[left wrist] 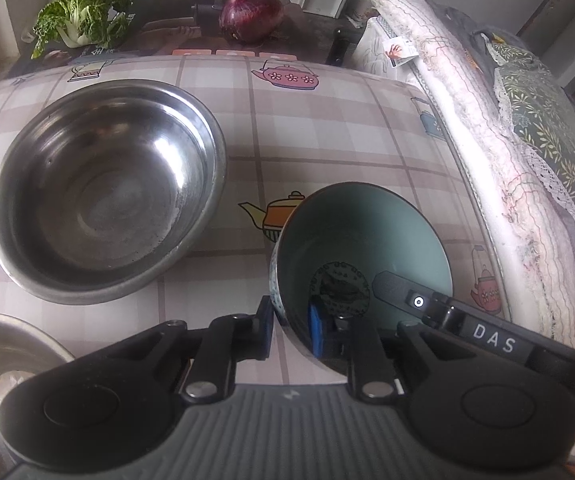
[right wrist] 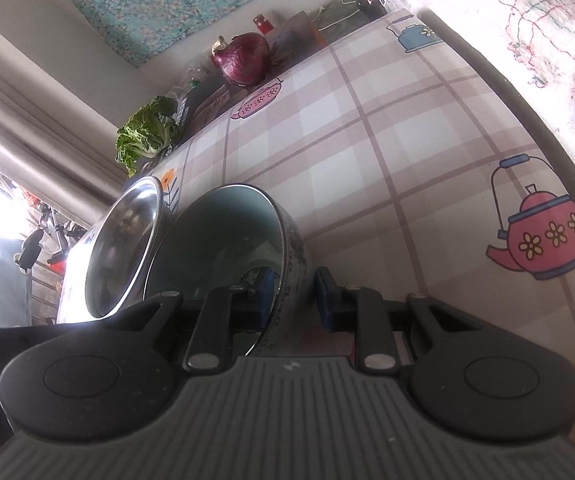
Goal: Organize plates and bowls
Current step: 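Carry the green bowl by its rim toward the steel bowl with both tools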
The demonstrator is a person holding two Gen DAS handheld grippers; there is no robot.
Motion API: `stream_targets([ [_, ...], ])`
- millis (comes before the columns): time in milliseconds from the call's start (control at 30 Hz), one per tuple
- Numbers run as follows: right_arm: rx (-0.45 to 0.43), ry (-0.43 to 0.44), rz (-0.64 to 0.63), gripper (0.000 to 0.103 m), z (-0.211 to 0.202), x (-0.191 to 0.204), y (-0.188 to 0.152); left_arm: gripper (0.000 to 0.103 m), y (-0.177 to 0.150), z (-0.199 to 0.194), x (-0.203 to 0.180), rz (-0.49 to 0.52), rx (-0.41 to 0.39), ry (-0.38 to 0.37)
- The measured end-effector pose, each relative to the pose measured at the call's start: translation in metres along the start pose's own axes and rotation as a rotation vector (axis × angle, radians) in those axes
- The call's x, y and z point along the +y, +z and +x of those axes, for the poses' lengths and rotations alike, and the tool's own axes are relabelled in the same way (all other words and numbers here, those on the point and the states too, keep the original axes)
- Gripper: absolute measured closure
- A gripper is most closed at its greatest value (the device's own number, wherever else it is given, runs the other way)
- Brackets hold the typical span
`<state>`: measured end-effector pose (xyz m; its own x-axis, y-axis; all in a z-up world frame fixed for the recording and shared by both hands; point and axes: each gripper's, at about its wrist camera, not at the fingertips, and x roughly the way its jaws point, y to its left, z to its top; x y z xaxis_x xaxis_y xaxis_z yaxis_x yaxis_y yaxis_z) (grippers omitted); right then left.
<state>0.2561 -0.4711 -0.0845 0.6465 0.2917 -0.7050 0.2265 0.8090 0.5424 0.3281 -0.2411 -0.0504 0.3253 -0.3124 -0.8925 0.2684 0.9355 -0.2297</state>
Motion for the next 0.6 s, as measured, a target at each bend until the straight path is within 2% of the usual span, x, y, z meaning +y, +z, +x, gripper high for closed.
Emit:
stream_targets([
  [600, -0.068, -0.005, -0.055, 0.082, -0.036, 0.023, 0.005, 0.084, -0.003, -0.042, -0.006, 0.021, -0.092, -0.027],
])
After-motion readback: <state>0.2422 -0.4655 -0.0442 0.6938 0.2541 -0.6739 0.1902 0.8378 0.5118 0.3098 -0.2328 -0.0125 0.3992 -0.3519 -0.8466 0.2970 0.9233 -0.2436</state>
